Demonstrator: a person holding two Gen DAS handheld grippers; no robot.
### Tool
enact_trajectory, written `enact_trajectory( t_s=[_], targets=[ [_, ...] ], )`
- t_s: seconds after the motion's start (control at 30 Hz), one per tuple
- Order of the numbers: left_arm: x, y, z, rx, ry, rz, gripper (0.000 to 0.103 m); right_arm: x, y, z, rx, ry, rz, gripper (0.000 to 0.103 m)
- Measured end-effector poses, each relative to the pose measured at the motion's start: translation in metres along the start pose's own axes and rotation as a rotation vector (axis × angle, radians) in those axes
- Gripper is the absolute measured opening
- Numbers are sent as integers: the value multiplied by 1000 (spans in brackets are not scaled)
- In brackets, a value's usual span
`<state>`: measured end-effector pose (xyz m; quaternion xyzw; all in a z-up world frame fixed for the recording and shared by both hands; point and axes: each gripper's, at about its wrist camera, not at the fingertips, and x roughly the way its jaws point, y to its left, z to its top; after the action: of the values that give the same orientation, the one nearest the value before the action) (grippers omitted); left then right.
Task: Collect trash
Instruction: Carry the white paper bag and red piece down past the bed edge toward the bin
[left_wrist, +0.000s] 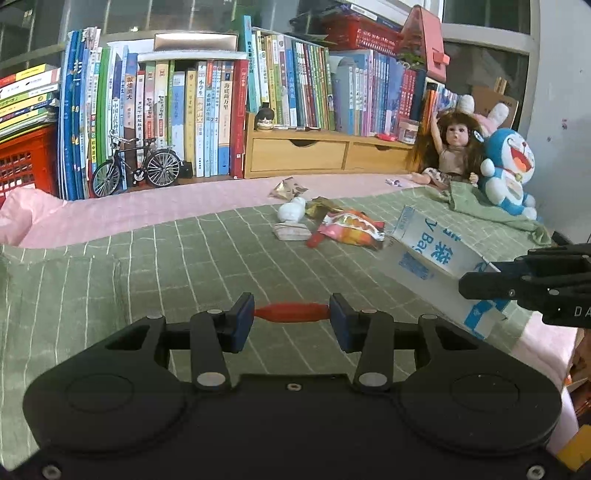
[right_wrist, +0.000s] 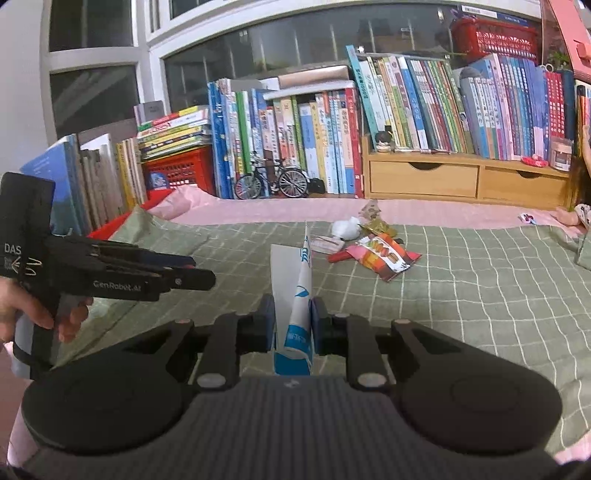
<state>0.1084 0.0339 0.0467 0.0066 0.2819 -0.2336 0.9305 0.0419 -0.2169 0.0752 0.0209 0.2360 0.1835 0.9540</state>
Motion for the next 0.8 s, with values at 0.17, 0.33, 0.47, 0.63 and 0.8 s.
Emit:
enact_trajectory(
  t_s=[0.17, 0.33, 0.47, 0.63, 0.8],
  targets=[
    [-17, -5, -7, -25, 1, -17, 42, -14, 5, -4, 17, 2, 50, 23],
    [-39, -15, -16, -24, -6, -7, 42, -31, 13, -11, 1, -1, 58, 23],
    [-53, -24, -25, -15, -7, -11, 42, -44, 17, -17, 7, 0, 78, 23],
    [-72, -34, -37, -9, -7, -15, 42, -61, 26, -25, -8, 1, 84, 23],
    [-92, -40, -55, -27, -4, -14, 42, -73, 32, -39, -7, 28, 82, 23]
  ],
)
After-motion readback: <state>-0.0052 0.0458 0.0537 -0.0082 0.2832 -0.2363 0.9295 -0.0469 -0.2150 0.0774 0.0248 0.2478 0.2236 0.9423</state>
